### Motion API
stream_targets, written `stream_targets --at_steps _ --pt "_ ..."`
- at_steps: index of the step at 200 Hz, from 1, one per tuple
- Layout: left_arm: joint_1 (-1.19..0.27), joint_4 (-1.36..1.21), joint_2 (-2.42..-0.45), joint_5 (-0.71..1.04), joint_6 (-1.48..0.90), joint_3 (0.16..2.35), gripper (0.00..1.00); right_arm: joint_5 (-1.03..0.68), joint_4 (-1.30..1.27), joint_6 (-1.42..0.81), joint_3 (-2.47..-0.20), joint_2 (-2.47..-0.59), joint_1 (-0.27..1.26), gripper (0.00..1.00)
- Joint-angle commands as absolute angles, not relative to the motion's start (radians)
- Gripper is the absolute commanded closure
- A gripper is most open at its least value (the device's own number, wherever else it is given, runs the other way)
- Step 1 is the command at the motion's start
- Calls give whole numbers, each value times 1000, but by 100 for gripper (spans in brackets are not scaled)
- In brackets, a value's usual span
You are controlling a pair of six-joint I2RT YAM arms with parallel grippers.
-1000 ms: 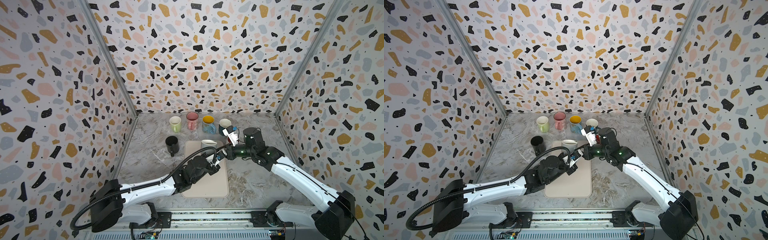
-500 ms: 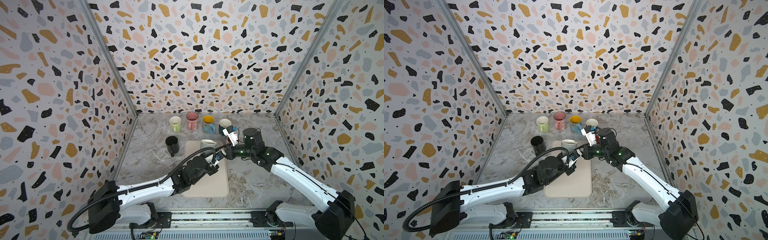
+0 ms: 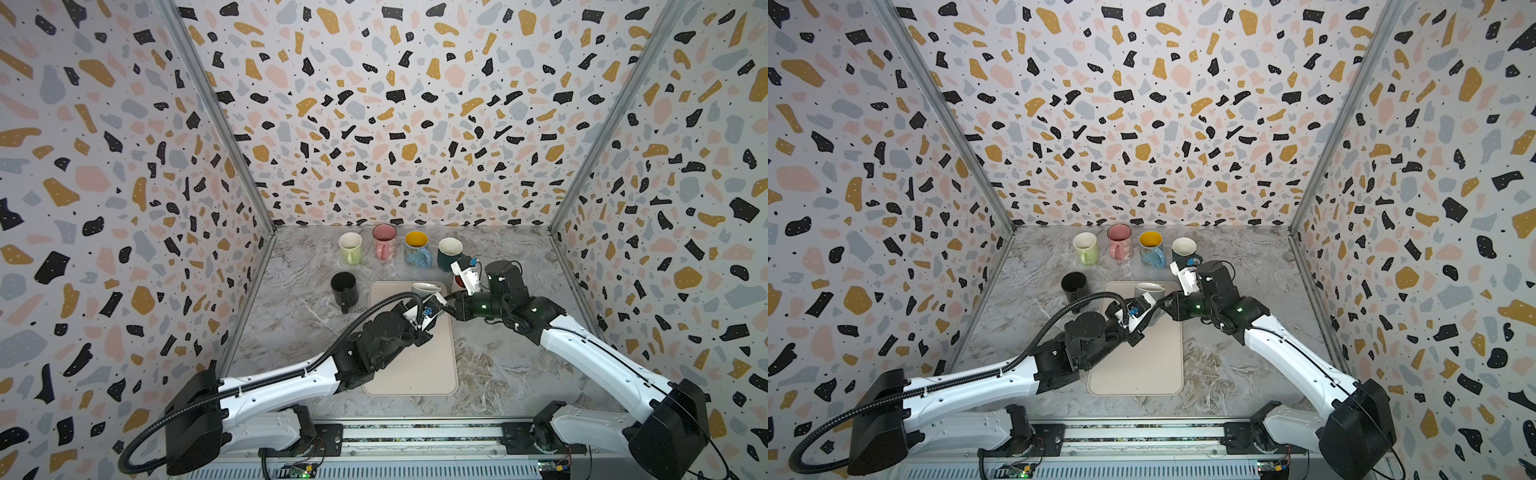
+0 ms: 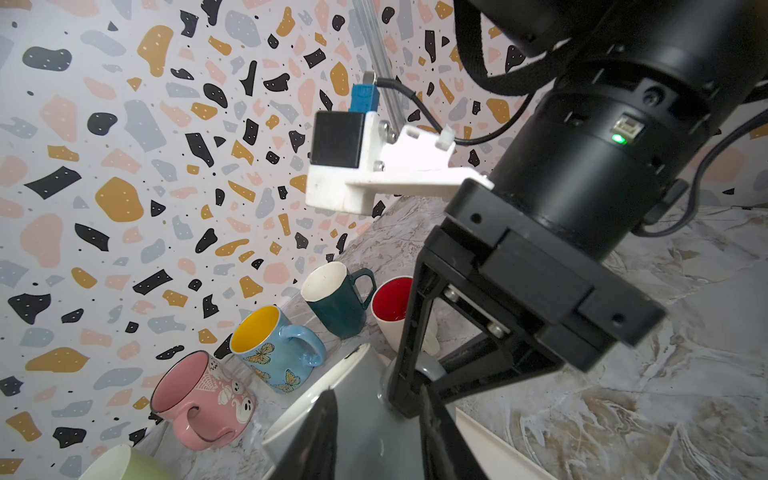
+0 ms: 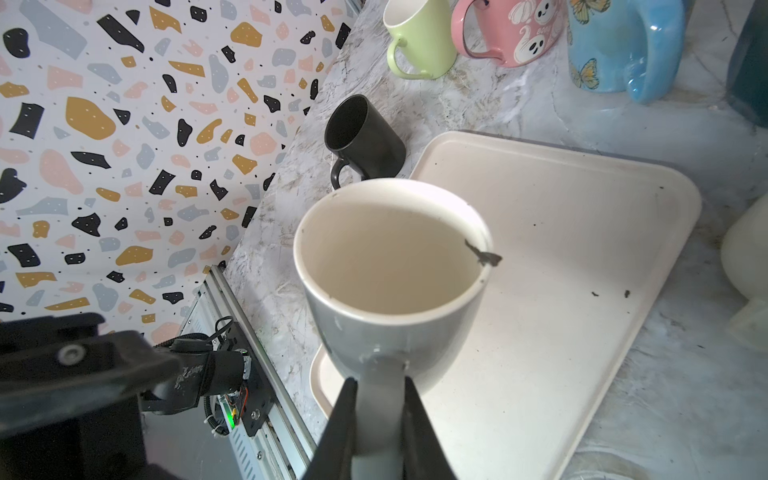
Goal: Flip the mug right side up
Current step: 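Grasp the grey mug's handle with the right gripper while the left releases it, then carry the grey mug beside the red-lined mug with the right while the left withdraws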
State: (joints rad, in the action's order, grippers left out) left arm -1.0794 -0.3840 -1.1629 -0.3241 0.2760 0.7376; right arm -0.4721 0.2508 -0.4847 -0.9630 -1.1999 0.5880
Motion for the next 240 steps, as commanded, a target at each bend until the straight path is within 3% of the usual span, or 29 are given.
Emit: stream_targets --at_steps 1,79,183,240 --pt "-1080 -407 -1124 -349 265 743 64 -439 185 -484 -972 -1153 581 100" --pt "-1062 -329 -1057 -460 137 774 52 -106 304 -399 -963 -1082 580 100" --pt "-753 -158 -1042 -251 -136 831 49 157 451 -314 -951 -1048 442 100" --pt "-670 -151 -1050 -218 -182 824 48 285 390 -320 -909 -1066 394 100"
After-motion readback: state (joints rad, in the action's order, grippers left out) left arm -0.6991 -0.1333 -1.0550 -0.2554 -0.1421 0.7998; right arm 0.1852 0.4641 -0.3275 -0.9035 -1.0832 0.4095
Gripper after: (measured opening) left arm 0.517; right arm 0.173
